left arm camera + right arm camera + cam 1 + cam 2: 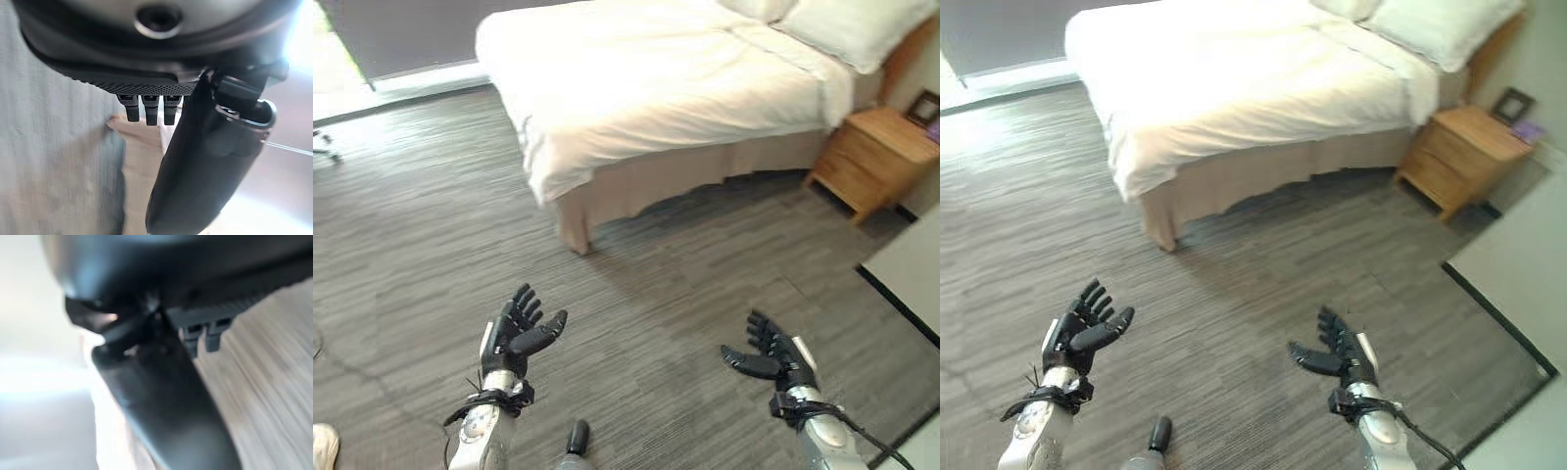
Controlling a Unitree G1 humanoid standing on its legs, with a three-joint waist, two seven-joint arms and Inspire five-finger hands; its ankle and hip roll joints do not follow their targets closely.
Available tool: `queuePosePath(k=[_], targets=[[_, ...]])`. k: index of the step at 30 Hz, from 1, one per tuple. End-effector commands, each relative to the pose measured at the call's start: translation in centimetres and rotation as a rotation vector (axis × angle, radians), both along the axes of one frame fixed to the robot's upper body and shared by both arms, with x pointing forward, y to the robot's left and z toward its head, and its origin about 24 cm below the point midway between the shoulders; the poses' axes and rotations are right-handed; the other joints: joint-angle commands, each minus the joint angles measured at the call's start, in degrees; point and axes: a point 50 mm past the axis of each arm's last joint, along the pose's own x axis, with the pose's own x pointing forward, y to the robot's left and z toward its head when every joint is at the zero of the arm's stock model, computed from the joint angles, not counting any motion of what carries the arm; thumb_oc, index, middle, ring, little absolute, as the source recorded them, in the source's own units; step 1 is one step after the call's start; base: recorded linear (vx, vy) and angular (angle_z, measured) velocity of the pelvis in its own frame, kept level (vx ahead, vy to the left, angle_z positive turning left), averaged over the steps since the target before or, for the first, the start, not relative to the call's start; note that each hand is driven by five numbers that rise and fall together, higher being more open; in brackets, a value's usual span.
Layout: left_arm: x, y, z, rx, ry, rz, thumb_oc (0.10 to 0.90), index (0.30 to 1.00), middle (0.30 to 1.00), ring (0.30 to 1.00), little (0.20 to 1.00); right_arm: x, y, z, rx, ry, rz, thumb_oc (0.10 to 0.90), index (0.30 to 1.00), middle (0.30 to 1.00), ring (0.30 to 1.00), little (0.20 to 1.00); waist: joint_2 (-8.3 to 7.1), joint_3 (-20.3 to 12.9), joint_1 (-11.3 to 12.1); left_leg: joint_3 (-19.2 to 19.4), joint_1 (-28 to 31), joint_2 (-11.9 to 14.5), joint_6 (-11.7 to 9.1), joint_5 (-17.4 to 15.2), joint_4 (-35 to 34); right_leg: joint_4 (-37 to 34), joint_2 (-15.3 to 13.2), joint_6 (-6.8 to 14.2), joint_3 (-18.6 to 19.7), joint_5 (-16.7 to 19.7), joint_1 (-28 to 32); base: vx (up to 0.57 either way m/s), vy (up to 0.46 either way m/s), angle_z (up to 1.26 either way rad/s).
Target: Pick up bed clothes into laundry basket.
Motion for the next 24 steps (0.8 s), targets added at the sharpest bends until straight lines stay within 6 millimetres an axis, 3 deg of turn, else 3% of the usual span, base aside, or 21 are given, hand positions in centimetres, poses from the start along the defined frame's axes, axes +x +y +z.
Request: queuePosePath(k=[1, 4, 12, 24], targets=[[1.1, 2.2, 3.3, 0.078, -0.169, -0.007, 0.800, 0.900, 0.900, 0.900, 0.900, 1.4, -1.5, 3.3, -0.009, -0.189, -0.040, 0.800, 0.900, 0.900, 0.900, 0.900, -4.41, -1.99, -3.26, 6.69, 6.91, -4.13, -2.27, -19.20, 5.67, -11.04, -6.41, 8.26, 16.54, 3.86, -3.26, -0.05, 0.060, 1.30], [0.5, 2.1, 3.1, 0.091, -0.156, -0.016, 0.800, 0.900, 0.900, 0.900, 0.900, 1.3, -1.7, 3.4, -0.030, -0.197, -0.047, 0.800, 0.900, 0.900, 0.900, 0.900, -3.69, -2.97, -3.36, 5.45, 8.28, -4.91, -1.70, -16.90, -0.08, -12.79, -6.69, 8.65, 14.96, 5.23, -3.43, -0.04, 0.074, 1.16], [1.3, 3.2, 4.8, 0.181, -0.217, 0.038, 0.800, 0.900, 0.900, 0.900, 0.900, 2.8, -1.5, 5.9, -0.036, -0.321, -0.060, 0.800, 0.900, 0.900, 0.900, 0.900, -3.55, -4.29, -2.78, 7.66, 10.93, -5.65, -0.48, -16.93, -3.03, -13.46, -7.69, 9.63, 14.85, 5.91, -2.99, -0.02, 0.064, 0.24], [1.4, 3.5, 4.2, 0.202, -0.186, 0.101, 0.800, 0.900, 0.900, 0.900, 0.900, 2.2, -1.9, 5.4, -0.031, -0.304, -0.125, 0.800, 0.900, 0.900, 0.900, 0.900, -4.08, -6.09, -2.75, 9.16, 13.12, -5.29, 0.02, -17.80, -4.01, -15.04, -7.63, 9.91, 16.86, 6.00, -0.98, 0.02, 0.005, -0.13]])
